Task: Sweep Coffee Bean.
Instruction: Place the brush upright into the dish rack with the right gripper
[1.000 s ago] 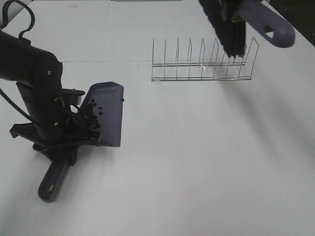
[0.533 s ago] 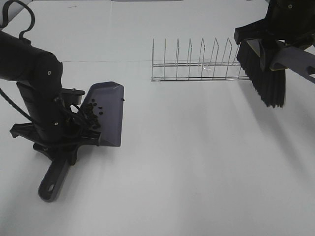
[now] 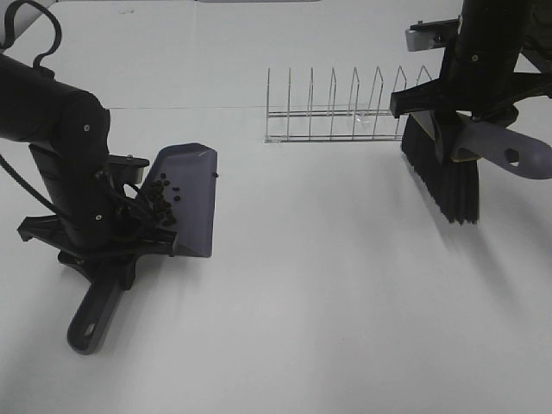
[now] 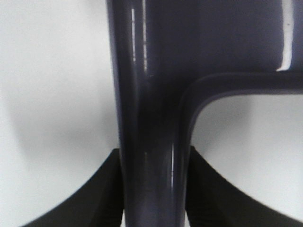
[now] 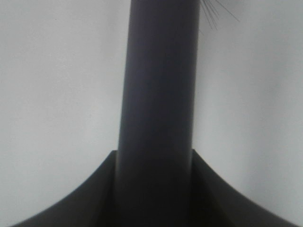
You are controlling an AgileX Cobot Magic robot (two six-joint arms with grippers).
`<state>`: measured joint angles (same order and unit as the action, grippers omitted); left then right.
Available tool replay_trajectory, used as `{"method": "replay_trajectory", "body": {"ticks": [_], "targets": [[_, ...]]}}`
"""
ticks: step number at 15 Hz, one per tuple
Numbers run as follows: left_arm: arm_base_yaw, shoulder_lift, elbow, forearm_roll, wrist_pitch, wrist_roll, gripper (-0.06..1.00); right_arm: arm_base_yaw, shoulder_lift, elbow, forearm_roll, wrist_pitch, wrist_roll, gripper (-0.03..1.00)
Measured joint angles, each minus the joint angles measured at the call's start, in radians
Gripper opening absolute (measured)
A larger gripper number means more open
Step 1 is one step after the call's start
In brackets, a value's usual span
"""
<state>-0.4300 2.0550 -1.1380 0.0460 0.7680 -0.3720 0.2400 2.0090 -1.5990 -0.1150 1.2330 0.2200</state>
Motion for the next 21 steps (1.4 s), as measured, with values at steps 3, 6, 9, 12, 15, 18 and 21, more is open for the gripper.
{"method": "replay_trajectory", "body": {"ticks": [3, 6, 9, 12, 15, 18, 21], "targets": [[0.0, 0.0, 0.0, 0.007, 0.0, 0.0, 0.35, 0.0, 0.011, 0.0, 0.039, -0.058, 0.003, 0.32], [0.0, 0.0, 0.0, 0.01, -0.001, 0.0, 0.35, 0.0, 0.028, -0.054, 0.032, -0.072, 0.009, 0.32], [0.0, 0.0, 0.0, 0.012, -0.002, 0.0, 0.35, 0.0, 0.099, -0.171, 0.012, -0.017, 0.009, 0.32], [0.0, 0.0, 0.0, 0.012, -0.002, 0.0, 0.35, 0.0, 0.174, -0.275, 0.003, -0.014, 0.009, 0.32], [0.0, 0.0, 0.0, 0.013, -0.002, 0.0, 0.35, 0.0, 0.21, -0.317, -0.001, -0.012, 0.009, 0.32], [0.0, 0.0, 0.0, 0.014, -0.002, 0.0, 0.35, 0.0, 0.247, -0.317, -0.014, -0.012, 0.009, 0.32], [0.0, 0.0, 0.0, 0.017, -0.002, 0.0, 0.35, 0.0, 0.271, -0.317, -0.015, -0.014, 0.009, 0.32]]}}
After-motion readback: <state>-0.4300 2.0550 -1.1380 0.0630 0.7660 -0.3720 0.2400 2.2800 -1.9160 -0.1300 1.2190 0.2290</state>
